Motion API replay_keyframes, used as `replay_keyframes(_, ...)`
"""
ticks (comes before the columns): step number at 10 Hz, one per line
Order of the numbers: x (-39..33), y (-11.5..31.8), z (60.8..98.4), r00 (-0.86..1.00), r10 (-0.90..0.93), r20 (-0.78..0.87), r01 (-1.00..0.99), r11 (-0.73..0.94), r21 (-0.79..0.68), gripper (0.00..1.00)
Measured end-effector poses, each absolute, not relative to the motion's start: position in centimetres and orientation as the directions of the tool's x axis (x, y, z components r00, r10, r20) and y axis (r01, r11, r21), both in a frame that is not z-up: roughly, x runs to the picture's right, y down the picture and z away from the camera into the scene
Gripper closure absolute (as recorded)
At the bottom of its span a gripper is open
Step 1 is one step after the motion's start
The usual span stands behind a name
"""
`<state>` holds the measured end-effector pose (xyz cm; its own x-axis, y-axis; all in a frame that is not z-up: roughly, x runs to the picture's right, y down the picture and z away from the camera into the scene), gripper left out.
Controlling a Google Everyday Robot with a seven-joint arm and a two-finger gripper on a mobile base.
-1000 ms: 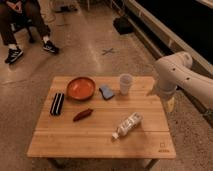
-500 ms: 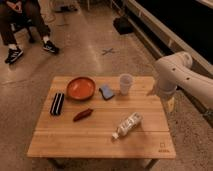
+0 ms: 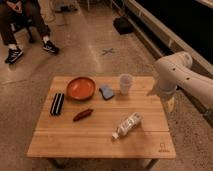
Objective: Place the bottle in the ceramic bowl
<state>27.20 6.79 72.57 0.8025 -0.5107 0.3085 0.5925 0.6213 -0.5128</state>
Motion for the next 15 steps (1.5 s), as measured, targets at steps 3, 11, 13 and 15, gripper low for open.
replay_keyframes(3, 23.9, 10.2, 74.1, 0.755, -0.556, 0.347, 0.650, 0.570, -0.502, 0.25)
replay_keyframes(11, 15.4, 15.9, 77.4, 0.655, -0.625, 0.425, 0.750, 0.467, -0.469, 0.25)
replay_keyframes(13, 15.5, 16.7, 78.1, 0.648, -0.627, 0.433, 0.755, 0.454, -0.472, 0.25)
replay_keyframes(15, 13.7, 17.9, 79.5, 0.638, -0.623, 0.453, 0.766, 0.450, -0.459, 0.25)
